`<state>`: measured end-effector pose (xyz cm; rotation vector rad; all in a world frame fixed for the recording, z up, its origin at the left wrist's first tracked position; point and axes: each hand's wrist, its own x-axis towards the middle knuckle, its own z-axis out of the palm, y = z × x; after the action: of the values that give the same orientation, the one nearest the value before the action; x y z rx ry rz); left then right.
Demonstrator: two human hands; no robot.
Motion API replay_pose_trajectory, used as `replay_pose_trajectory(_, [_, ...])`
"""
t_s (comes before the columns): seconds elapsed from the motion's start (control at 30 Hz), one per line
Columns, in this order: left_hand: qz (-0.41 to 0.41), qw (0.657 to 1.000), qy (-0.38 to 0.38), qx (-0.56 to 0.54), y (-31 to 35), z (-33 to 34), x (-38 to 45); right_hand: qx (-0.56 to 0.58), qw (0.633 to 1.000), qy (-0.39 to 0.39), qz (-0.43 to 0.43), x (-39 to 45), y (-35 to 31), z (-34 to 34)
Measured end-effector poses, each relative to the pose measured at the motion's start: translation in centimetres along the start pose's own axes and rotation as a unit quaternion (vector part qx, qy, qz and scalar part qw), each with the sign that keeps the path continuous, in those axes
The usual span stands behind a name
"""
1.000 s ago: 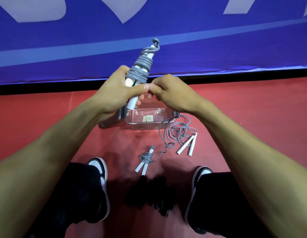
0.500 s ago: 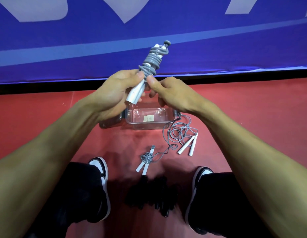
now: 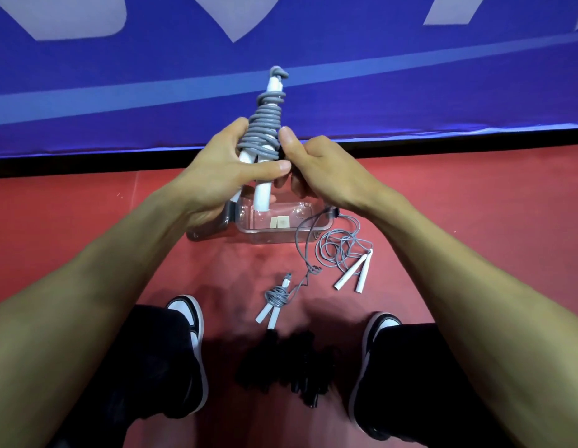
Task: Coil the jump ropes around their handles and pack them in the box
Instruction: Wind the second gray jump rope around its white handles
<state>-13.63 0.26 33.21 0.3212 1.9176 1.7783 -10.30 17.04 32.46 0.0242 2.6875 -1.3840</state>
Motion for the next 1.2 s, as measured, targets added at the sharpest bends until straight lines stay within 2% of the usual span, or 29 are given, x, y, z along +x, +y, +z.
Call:
replay_pose_trajectory(0.1, [0.007, 1.000, 0.011, 0.006, -0.2, -0.1, 0.1, 0.002, 0.999, -0.033, 0.006, -0.1, -0.2, 0.1])
replay_pose_trajectory(0.23, [0.004, 0.999, 0.032, -0.037, -0.4, -0.1, 0.4, 0.002, 0.999, -0.045, 0.014, -0.5, -0.3, -0.3])
replay_pose_trajectory(0.33, [0.018, 0.998, 0.061, -0.003, -0.5, -0.4, 0.6, -0.003, 0.998, -0.067, 0.022, -0.6, -0.2, -0.2])
replay_pose_trajectory(0.5, [0.014, 1.000, 0.019, -0.012, -0.4, -0.6, 0.9, -0.012, 0.999, -0.040, 0.022, -0.3, -0.1, -0.1])
replay_pose_trajectory(0.63, [-0.026, 0.997, 0.004, -0.077, 0.0, -0.4, 0.9, -0.021, 0.999, -0.020, 0.013, 0.1, 0.1, 0.1])
replay_pose_trajectory(0.73, [-0.055, 0.995, -0.001, -0.084, 0.1, -0.4, 0.8, -0.024, 0.999, -0.016, 0.015, 0.1, 0.1, 0.1])
replay_pose_trajectory(0.83, [-0.041, 0.999, 0.011, -0.024, -0.3, -0.3, 0.8, -0.057, 0.998, -0.017, 0.013, -0.2, 0.0, 0.2])
replay_pose_trajectory(0.97, [-0.005, 0.998, -0.025, 0.062, -0.9, -0.3, 0.9, -0.093, 0.995, -0.015, 0.014, -0.2, 0.1, 0.2])
replay_pose_trajectory(1.1, [0.010, 0.999, -0.040, 0.023, -1.1, -0.2, 0.8, -0.077, 0.997, -0.026, 0.016, -0.2, 0.3, 0.1])
replay_pose_trajectory(1.2, [0.018, 1.000, 0.000, -0.012, -0.9, 0.0, 0.7, -0.036, 0.999, -0.032, 0.010, -0.2, 0.2, -0.1])
